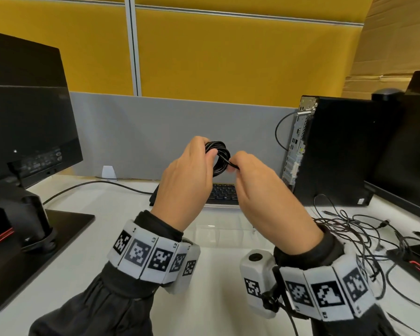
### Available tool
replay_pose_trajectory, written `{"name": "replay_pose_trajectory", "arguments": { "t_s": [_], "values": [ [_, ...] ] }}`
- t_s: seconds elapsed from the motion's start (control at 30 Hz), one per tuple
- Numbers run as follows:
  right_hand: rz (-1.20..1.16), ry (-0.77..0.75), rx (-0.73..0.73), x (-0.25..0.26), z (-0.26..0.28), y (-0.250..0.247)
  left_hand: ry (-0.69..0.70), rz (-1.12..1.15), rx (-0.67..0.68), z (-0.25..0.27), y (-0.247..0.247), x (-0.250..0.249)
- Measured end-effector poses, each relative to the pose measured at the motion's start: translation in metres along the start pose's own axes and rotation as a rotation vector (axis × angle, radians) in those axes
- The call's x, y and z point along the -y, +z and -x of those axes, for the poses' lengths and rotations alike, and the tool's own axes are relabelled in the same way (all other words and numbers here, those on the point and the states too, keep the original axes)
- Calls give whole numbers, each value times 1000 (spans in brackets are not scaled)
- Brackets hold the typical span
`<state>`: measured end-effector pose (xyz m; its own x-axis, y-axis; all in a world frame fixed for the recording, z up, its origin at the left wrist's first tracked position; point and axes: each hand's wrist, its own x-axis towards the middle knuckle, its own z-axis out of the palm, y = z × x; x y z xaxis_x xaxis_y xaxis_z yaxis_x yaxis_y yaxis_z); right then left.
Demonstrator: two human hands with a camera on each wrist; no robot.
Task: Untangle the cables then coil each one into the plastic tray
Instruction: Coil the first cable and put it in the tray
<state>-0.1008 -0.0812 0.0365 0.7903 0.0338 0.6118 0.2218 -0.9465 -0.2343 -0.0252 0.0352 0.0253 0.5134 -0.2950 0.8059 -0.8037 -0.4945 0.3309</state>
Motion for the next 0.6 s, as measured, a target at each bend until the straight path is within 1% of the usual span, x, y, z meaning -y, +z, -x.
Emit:
{"name": "replay_pose_trajectory", "arguments": {
  "t_s": [0.03, 0.1, 0.17, 0.23, 0.27, 0.33, 0.37, 0.43, 0.47, 0.5, 0.6],
  "values": [
    [-44, 8, -2, 2, 0, 0, 2, -14, 16, 0, 0, 1],
    [-19, 4, -12, 3, 1, -4, -8, -31, 89, 1, 2, 2],
    [6, -34, -76, 0, 2, -13, -2, -43, 158, 2, 3, 0],
    [-47, -93, -137, -8, 2, -26, 43, -21, 202, 1, -1, -4],
    [-51, -140, -178, -12, 2, -33, 64, 42, 229, 1, -4, -6],
    [43, -231, -319, -21, 2, -41, 79, 258, 277, -1, -11, -11],
    [97, -237, -410, -26, 1, -42, 76, 356, 287, -1, -14, -14],
    [127, -182, -551, -35, -1, -40, 73, 496, 283, 0, -17, -21],
    [86, -160, -572, -38, -2, -36, 76, 544, 271, 1, -17, -25],
    [1, -147, -559, -40, -3, -32, 78, 577, 249, 2, -16, -30],
    [-375, -61, -418, -35, -9, -19, 77, 601, 152, 4, -10, -34]
  ]
}}
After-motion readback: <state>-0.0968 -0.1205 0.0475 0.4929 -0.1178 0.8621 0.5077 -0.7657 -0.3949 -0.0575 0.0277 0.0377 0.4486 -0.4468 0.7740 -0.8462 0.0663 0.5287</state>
